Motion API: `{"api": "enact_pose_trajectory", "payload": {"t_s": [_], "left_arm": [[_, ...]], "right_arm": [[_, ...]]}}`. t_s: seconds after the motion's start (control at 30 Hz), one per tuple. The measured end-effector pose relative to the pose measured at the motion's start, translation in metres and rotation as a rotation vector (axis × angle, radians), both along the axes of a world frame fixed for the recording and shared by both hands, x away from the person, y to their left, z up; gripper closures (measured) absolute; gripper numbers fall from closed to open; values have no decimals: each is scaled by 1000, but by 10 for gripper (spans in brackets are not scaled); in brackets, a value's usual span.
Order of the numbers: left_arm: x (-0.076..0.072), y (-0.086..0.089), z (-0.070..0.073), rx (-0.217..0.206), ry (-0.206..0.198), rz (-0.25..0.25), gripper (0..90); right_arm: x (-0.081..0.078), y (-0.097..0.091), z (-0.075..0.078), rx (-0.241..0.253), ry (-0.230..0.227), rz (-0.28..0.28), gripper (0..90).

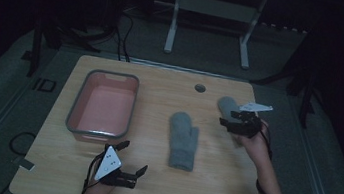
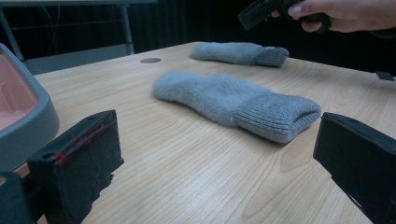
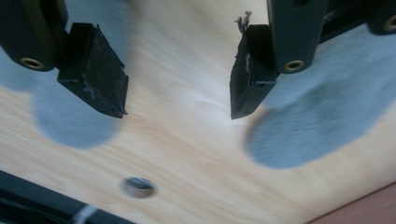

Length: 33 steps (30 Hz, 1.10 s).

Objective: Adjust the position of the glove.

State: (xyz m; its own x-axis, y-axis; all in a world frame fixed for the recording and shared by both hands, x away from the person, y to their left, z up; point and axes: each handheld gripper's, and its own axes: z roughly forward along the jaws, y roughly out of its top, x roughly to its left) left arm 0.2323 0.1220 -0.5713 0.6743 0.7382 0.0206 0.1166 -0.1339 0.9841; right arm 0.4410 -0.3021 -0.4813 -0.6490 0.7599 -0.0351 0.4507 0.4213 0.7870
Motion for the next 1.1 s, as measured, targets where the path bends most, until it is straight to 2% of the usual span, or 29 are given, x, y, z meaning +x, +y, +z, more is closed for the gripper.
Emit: {"api": "enact_pose_trajectory", "payload": {"t_s": [0.17, 0.27, 0.47, 0.67, 0.73, 0.83, 1.0, 1.1], "left_arm": [[0, 0, 0, 0, 0, -1, 13], [0, 0, 0, -1, 1, -1, 13], [0, 0, 0, -3, 4, -6, 12], [0, 0, 0, -3, 5, -6, 12], [0, 0, 0, -4, 6, -4, 12], [0, 0, 0, -4, 7, -2, 13], [-1, -1, 0, 4, -4, -1, 12], [-1, -1, 0, 10, -5, -1, 13]], "right_arm": [[19, -23, 3, 19, 4, -71, 390], [29, -31, -2, 4, 17, -94, 435], [43, -40, -24, -18, 58, -140, 492], [48, -45, -51, -56, 108, -174, 485], [48, -47, -59, -51, 119, -180, 486], [46, -45, -62, -52, 113, -183, 538], [46, -47, -63, -28, 127, -171, 717], [46, -47, -59, -23, 143, -187, 791]]}}
